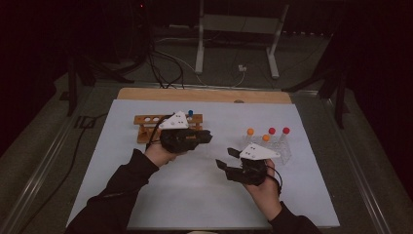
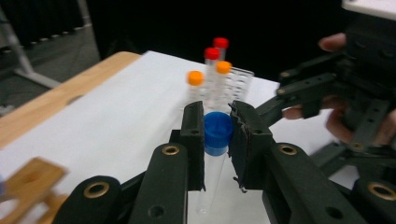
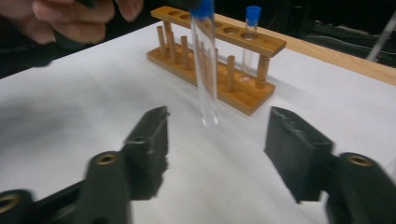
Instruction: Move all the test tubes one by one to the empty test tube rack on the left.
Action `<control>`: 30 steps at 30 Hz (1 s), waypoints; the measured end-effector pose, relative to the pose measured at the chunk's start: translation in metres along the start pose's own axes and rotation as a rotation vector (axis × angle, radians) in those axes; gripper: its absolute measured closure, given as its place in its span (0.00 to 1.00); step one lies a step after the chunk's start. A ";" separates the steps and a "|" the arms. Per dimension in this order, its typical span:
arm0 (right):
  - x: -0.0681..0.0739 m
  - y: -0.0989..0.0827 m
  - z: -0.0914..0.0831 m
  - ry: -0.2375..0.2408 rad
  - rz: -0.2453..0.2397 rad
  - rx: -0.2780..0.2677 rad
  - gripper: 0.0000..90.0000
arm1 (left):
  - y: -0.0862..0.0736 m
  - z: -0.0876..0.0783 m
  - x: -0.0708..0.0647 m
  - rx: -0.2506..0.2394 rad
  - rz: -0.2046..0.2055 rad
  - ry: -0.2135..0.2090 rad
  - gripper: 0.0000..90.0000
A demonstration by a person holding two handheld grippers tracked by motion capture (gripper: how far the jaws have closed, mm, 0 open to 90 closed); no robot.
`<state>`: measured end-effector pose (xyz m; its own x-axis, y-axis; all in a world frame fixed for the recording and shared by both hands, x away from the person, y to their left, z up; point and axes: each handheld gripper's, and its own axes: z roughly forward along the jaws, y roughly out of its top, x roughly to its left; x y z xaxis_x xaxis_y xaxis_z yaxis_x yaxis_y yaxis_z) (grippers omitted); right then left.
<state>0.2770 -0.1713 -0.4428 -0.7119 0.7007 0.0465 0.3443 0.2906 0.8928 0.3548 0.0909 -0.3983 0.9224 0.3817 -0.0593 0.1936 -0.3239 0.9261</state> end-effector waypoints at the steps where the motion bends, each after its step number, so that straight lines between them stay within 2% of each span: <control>1: 0.000 0.000 0.000 -0.001 0.000 -0.003 0.38 | 0.001 -0.004 0.004 0.001 -0.004 0.019 0.86; 5: 0.002 0.001 -0.002 -0.009 -0.004 -0.031 0.29 | 0.003 -0.015 0.018 -0.010 -0.017 0.081 0.86; 9: 0.003 0.001 -0.002 0.032 -0.015 -0.037 0.19 | 0.003 -0.024 0.033 -0.019 -0.052 0.135 0.86; 14: 0.005 0.001 -0.005 0.057 -0.039 -0.057 0.06 | 0.005 -0.031 0.045 -0.013 -0.055 0.188 0.86; 15: 0.005 0.001 -0.005 0.063 -0.033 -0.063 0.04 | 0.005 -0.032 0.047 -0.014 -0.050 0.211 0.86; 18: 0.004 0.002 -0.007 0.069 -0.025 -0.074 0.04 | 0.006 -0.034 0.056 -0.012 -0.054 0.253 0.86; 24: 0.002 0.001 -0.007 0.075 -0.021 -0.071 0.01 | 0.007 -0.034 0.072 0.000 -0.063 0.310 0.86; 28: 0.001 0.001 -0.008 0.087 -0.014 -0.075 0.00 | 0.008 -0.032 0.080 -0.007 -0.070 0.334 0.86; 30: 0.001 0.001 -0.008 0.079 -0.018 -0.069 0.00 | 0.009 -0.031 0.083 -0.007 -0.067 0.350 0.86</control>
<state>0.2722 -0.1757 -0.4390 -0.7646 0.6414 0.0626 0.2895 0.2551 0.9225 0.4231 0.1468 -0.3837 0.7369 0.6759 0.0100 0.2467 -0.2827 0.9270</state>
